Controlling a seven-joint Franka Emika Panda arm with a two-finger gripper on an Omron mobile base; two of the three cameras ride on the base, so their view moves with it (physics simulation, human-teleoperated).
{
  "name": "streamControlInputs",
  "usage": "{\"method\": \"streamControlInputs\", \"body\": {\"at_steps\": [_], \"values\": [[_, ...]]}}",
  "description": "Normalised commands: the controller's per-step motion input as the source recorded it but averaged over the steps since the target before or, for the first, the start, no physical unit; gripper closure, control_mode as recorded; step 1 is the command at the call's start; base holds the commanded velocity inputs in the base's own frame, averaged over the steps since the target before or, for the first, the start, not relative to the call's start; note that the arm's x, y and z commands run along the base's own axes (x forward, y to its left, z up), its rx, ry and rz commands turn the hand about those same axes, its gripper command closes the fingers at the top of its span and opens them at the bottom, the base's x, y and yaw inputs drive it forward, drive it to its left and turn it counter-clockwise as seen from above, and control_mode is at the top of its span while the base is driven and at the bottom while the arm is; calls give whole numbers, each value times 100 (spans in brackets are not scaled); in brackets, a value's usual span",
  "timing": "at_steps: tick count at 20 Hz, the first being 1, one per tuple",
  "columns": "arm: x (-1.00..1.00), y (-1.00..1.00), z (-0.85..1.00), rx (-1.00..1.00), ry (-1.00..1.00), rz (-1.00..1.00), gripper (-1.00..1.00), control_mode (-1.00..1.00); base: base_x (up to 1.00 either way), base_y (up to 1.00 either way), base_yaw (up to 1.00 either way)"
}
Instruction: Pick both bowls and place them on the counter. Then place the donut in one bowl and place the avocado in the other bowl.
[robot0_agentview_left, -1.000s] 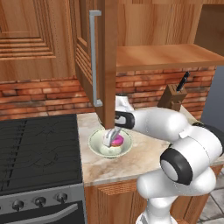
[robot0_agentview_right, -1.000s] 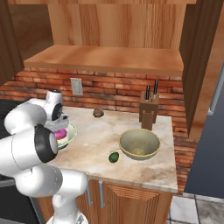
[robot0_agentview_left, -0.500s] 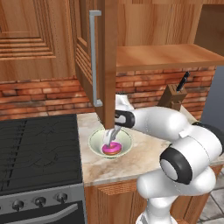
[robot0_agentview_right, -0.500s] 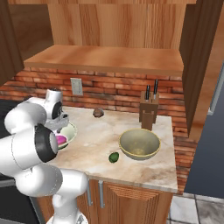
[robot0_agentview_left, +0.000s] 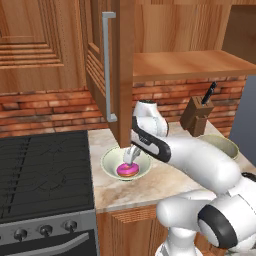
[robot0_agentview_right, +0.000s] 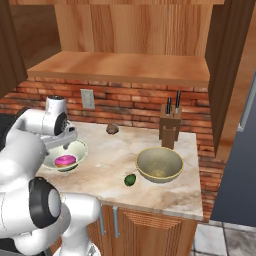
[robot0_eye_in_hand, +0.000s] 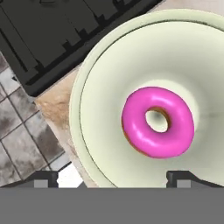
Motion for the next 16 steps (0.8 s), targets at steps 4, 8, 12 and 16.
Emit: {"method": "streamControlInputs", "body": {"at_steps": [4,8,12,16], "values": [[-46,-67,32,0,-3,-26,-100,-100,0,0,0],[-33,-93,20,0,0,-32,-100,-100,0,0,0],[-20,-98,14,0,0,-35,-100,-100,0,0,0],[-9,-89,6,0,6,-39,-100,-100,0,0,0]]}}
